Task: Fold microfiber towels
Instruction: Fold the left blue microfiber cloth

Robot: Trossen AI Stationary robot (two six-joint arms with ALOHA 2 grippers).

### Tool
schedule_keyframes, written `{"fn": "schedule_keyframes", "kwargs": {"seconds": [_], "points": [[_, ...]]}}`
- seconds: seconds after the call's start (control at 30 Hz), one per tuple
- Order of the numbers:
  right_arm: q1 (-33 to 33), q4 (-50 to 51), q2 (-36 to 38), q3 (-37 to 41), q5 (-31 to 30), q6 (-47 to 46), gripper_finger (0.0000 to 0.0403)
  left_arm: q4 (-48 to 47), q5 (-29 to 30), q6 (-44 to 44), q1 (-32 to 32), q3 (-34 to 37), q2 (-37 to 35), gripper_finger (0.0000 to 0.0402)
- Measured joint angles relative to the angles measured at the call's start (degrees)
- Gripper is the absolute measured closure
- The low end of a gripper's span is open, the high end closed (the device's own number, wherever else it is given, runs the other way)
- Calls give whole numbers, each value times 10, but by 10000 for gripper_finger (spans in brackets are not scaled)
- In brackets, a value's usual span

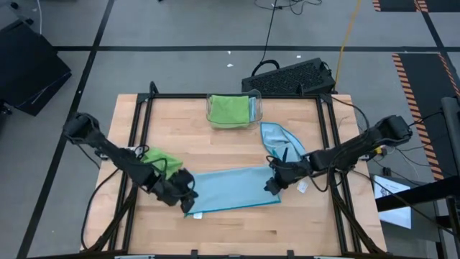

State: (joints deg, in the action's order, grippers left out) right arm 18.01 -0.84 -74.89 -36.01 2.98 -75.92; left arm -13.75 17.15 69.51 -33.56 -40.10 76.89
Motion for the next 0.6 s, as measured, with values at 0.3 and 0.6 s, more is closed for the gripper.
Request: {"fn": "schedule_keyframes", "kwargs": {"seconds": [0.3, 0.6], "points": [[-31, -11, 48, 0, 44, 180, 353, -66, -80, -157, 102, -1, -41, 223], [-66, 41, 96, 0, 77, 325, 353, -174, -139, -280, 187, -1, -34, 123]]}}
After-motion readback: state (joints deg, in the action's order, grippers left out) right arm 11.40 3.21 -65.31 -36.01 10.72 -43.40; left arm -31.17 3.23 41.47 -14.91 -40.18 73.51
